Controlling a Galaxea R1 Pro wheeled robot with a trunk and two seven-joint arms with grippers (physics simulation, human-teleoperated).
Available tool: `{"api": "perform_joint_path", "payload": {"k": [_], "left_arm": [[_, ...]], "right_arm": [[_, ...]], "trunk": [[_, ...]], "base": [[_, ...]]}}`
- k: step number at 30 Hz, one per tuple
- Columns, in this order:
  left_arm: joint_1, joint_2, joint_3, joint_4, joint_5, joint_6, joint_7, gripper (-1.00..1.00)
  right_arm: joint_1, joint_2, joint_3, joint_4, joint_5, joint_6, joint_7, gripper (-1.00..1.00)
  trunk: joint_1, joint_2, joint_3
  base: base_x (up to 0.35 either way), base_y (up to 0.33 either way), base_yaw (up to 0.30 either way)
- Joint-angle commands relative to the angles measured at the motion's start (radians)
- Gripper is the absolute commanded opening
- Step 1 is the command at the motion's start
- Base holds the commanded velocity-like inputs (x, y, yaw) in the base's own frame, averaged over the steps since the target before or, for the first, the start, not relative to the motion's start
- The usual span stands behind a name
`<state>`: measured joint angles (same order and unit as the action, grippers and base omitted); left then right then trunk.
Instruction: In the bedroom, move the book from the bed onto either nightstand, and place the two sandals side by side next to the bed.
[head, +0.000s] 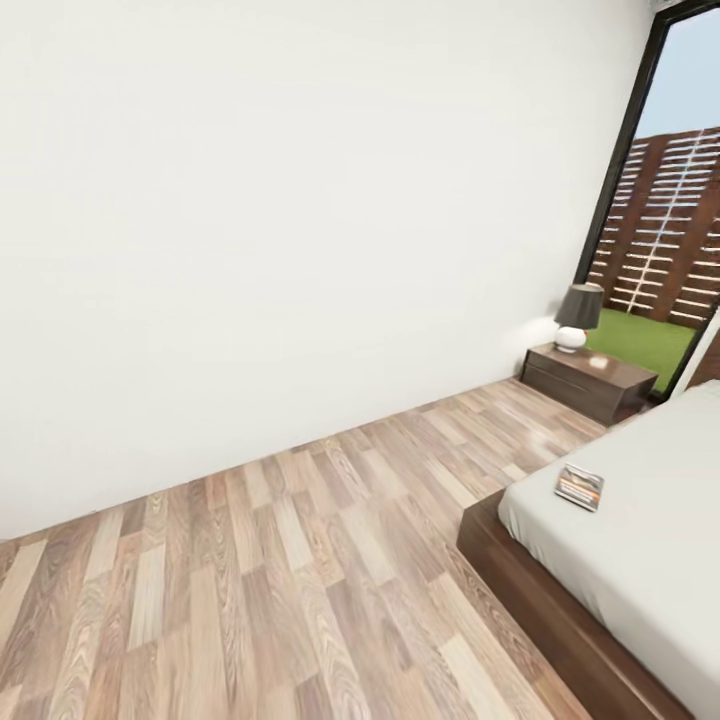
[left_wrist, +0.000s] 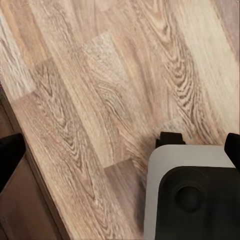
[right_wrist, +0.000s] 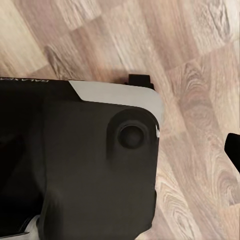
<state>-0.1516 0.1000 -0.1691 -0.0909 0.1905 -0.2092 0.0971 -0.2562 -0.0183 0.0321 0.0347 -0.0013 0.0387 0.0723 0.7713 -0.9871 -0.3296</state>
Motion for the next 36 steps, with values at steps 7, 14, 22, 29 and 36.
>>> {"api": "perform_joint_path", "payload": {"k": [7,14,22,29,36], "left_arm": [[0.000,0.000,-0.009,0.000,0.009,-0.003,0.003,1.00],[0.000,0.000,-0.009,0.000,0.009,-0.003,0.003,1.00],[0.000,0.000,-0.009,0.000,0.009,-0.004,0.003,1.00],[0.000,0.001,-0.009,0.000,0.009,-0.004,0.003,1.00],[0.000,0.001,-0.009,0.000,0.009,-0.004,0.003,1.00]], "right_arm": [[-0.002,0.000,0.003,0.002,0.000,0.001,0.003,1.00],[-0.002,0.000,0.003,0.002,0.000,0.001,0.003,1.00],[-0.002,-0.001,0.002,0.002,0.000,0.001,0.003,1.00],[-0.002,-0.002,0.002,0.002,0.000,0.001,0.003,1.00],[-0.002,-0.002,0.002,0.002,0.000,0.001,0.003,1.00]], "trunk": [[0.001,-0.001,-0.001],[0.001,-0.001,-0.001],[0.001,-0.001,-0.001],[0.001,-0.001,-0.001],[0.001,-0.001,-0.001]], "base": [[0.296,0.213,-0.273],[0.294,0.215,-0.273],[0.293,0.216,-0.273],[0.284,0.220,-0.273],[0.278,0.222,-0.273]]}}
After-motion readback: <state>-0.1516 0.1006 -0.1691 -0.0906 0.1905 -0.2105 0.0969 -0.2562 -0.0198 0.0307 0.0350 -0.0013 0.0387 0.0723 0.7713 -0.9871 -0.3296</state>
